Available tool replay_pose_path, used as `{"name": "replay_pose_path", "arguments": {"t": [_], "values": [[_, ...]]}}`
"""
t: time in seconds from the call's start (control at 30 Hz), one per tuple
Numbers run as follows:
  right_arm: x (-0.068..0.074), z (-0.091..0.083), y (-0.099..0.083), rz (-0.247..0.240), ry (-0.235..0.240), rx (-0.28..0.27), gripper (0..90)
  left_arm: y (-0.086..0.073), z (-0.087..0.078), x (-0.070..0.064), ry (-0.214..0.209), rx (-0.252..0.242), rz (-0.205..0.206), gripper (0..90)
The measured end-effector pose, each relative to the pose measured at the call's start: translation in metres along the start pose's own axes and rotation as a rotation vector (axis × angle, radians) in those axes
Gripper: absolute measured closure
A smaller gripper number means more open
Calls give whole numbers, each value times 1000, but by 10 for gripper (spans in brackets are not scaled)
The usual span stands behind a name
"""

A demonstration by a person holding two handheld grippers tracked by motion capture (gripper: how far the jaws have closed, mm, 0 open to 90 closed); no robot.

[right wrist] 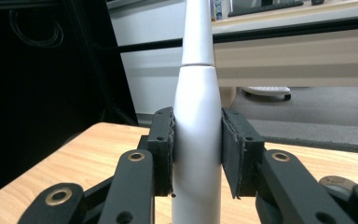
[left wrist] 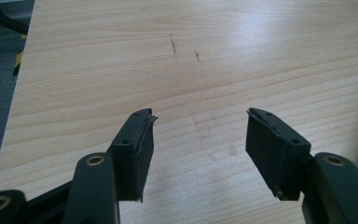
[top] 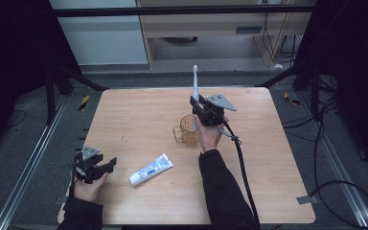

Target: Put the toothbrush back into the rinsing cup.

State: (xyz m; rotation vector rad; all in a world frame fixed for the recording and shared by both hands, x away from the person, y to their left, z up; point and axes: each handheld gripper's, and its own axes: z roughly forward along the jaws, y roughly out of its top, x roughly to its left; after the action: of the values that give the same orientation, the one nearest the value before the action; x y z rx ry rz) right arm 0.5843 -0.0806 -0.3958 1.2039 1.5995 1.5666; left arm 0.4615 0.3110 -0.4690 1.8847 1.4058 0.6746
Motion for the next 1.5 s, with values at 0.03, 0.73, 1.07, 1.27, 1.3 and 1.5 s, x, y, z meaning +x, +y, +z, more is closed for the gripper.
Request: {"name": "replay_pose_path", "arguments": {"t": [0.03, 0.73, 1.07, 1.27, 1.3, 1.5], "values": [[-1, 1, -2, -3, 0, 10, 668, 0, 0, 0, 0, 1, 0, 410], [6, 1, -18, -10, -6, 37, 668, 0, 0, -1, 1, 1, 3, 410], [3, -6, -24, -15, -13, 49, 668, 0, 0, -1, 1, 4, 6, 410], [0, -11, -30, -6, -20, 61, 667, 0, 1, -2, 2, 5, 9, 410], [0, -11, -31, -12, -20, 68, 667, 0, 1, -2, 1, 5, 9, 410], [-1, -13, -40, -8, -23, 85, 667, 0, 1, -2, 2, 5, 9, 411]]}}
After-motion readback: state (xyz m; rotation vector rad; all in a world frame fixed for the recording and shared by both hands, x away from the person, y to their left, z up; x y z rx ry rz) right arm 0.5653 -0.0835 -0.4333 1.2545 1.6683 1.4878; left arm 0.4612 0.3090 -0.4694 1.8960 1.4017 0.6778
